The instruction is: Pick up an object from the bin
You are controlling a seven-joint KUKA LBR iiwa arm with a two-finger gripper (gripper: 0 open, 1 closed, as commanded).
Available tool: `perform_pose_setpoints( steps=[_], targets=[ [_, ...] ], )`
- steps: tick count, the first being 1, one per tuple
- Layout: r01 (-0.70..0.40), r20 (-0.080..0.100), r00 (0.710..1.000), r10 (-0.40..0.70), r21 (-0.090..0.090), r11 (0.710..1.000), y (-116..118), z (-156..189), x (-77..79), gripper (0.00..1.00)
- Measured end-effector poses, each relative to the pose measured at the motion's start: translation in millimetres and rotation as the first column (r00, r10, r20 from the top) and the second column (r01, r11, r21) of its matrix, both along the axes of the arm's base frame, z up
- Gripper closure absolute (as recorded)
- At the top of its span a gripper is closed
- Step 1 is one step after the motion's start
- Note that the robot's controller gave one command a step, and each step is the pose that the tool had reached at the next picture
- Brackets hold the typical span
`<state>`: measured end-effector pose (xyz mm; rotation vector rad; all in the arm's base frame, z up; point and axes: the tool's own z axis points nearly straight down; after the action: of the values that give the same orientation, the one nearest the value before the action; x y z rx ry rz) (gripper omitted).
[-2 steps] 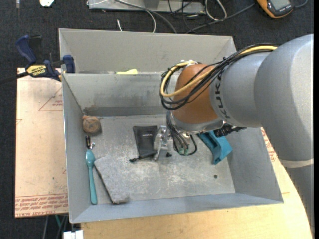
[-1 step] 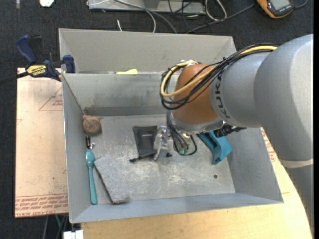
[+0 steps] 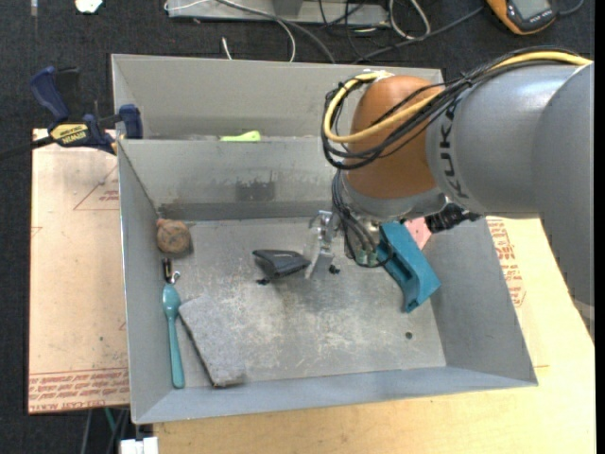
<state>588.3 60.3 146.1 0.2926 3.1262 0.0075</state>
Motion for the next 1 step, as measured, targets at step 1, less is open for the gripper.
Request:
perform_pose_setpoints(
  steps=[1],
  targets=[
    [-0.273,0.004,0.962,0.273,-0.001,0.962,-2.1,-3.9,0.3,1.0]
  ],
)
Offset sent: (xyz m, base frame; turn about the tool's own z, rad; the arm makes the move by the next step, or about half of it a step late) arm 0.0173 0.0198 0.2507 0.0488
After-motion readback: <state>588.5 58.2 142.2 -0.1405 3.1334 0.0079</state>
